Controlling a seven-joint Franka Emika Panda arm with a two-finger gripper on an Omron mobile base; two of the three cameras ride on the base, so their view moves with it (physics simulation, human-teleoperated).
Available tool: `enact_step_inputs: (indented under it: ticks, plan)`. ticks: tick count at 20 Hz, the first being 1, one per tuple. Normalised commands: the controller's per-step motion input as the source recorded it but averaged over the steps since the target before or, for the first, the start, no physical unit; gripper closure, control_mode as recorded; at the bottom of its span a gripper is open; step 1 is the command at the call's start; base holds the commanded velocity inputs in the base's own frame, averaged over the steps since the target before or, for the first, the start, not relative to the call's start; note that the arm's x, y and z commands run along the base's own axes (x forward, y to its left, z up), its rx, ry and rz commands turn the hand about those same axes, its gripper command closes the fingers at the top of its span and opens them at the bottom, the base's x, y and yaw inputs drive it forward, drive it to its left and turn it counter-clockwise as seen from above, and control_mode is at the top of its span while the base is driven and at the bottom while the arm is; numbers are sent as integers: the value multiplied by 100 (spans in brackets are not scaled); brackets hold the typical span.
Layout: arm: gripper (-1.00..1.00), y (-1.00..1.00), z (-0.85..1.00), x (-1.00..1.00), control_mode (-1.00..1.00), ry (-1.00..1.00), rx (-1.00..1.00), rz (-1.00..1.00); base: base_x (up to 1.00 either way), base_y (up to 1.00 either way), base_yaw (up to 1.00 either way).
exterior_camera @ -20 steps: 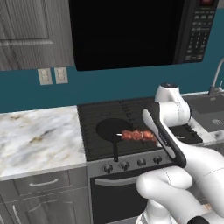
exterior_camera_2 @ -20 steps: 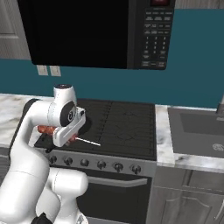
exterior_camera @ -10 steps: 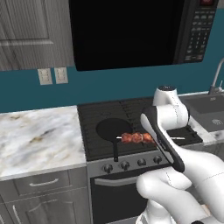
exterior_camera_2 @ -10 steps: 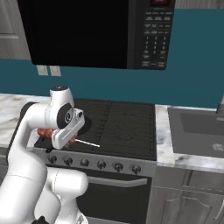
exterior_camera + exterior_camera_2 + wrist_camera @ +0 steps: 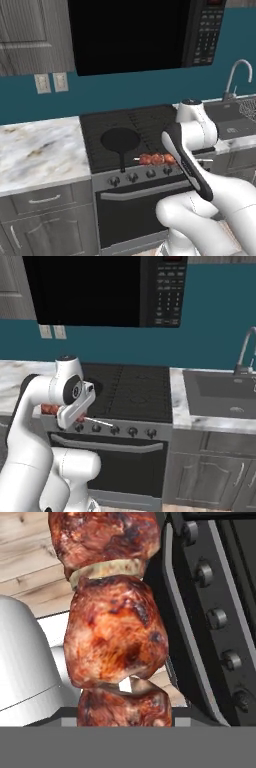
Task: Place the cold items (avocado and eggplant) from the fridge in one tupperware on the dining counter. Place the warm items (kebab skewer and hot dog) in the stove area in another tupperware.
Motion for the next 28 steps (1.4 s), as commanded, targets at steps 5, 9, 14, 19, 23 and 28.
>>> enact_step_inputs:
  ticks: [5,9,14,19,23,28]
  plan:
    - [100,0,0,0,100,0,0,0,-27,-53,-63]
    - [100,0,0,0,100,0,0,0,0,-55,-84]
    - [100,0,0,0,100,0,0,0,0,-38,-90]
    - [100,0,0,0,100,0,0,0,1,-9,-96]
    - [100,0,0,0,100,0,0,0,9,0,-96]
    - [100,0,0,0,100,0,0,0,37,8,-87]
